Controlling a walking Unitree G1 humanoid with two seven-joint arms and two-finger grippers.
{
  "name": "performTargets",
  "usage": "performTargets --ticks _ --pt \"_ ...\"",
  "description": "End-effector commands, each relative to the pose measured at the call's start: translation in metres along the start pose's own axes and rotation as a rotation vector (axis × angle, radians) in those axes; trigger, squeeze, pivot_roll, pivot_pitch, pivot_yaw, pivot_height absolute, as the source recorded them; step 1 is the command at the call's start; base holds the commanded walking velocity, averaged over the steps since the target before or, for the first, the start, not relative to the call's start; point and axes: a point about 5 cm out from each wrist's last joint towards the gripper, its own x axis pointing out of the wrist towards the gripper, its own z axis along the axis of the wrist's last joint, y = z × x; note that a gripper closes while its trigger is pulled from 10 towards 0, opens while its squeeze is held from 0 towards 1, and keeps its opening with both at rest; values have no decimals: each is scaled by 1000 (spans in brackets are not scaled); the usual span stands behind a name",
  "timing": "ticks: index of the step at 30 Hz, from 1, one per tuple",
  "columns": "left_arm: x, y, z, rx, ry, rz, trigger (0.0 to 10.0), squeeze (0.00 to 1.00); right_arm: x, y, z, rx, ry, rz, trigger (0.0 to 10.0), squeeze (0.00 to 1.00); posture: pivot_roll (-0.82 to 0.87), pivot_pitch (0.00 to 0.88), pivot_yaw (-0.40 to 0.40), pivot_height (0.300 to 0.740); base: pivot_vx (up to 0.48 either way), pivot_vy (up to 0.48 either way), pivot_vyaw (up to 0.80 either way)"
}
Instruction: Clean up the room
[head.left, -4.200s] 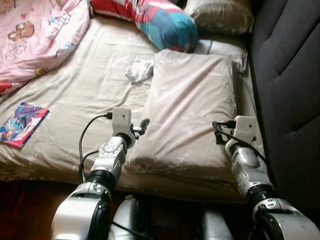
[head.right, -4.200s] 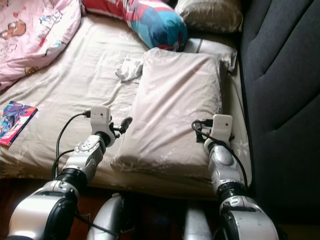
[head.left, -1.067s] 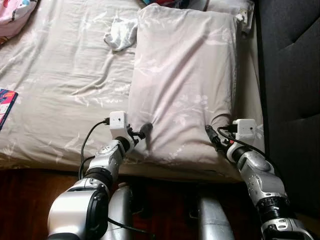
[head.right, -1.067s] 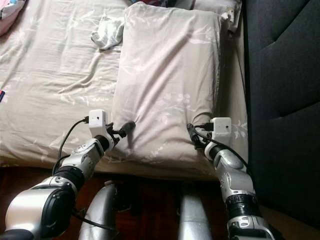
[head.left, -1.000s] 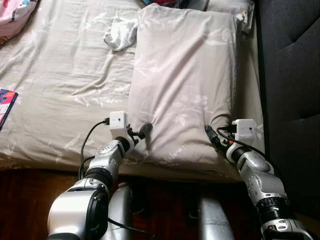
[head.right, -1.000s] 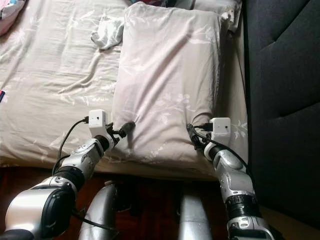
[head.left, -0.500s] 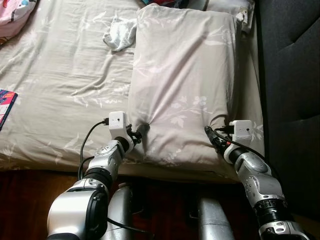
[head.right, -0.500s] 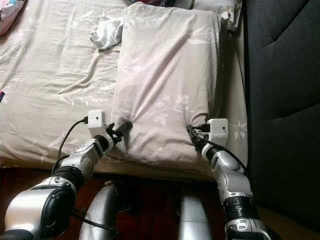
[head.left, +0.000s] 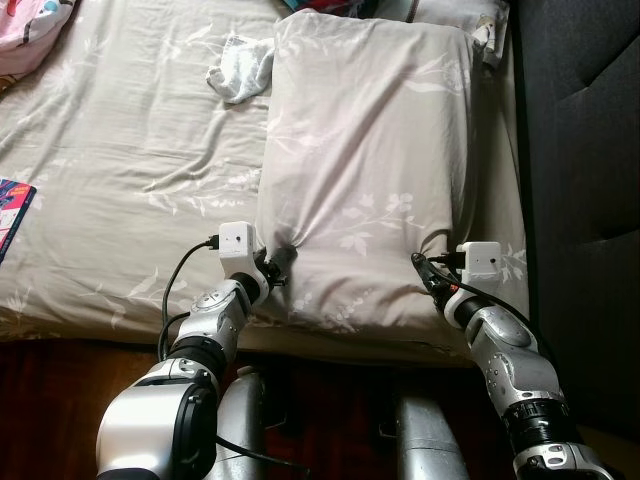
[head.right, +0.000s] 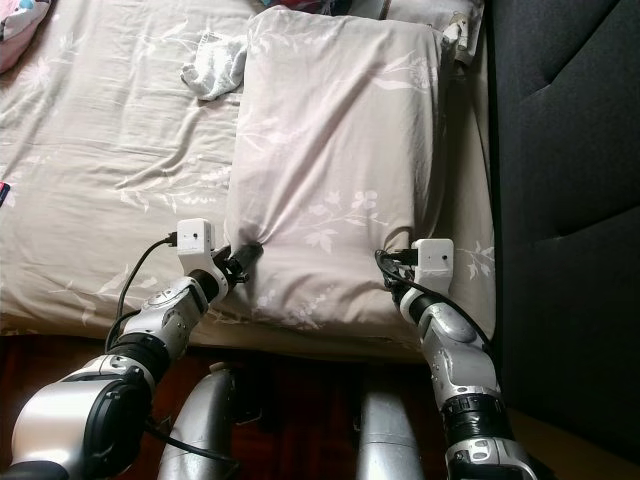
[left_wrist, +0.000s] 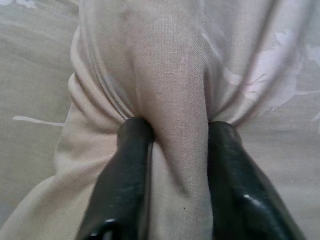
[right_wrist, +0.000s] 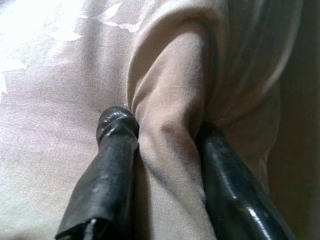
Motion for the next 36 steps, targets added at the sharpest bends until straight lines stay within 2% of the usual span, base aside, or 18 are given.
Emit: performTargets --ticks 1,20,29,32,36 --pt "-6 -4 -31 -34 101 -23 0 0 -10 3 -49 44 181 -3 0 0 -214 534 -2 659 0 0 0" --pt "-5 1 -21 5 84 -26 0 0 -4 -2 -41 39 134 -56 0 0 -201 521 2 659 0 0 0" --pt "-2 -3 -14 14 69 -38 0 0 -1 -17 -11 0 -12 -154 0 0 -208 492 10 659 0 0 0" --pt "2 -8 -6 23 50 -54 0 0 -3 -30 10 11 -107 -238 0 0 -213 479 15 659 0 0 0" --pt "5 -10 3 59 36 -61 0 0 -7 -42 23 2 -173 -314 0 0 -219 468 21 659 0 0 0"
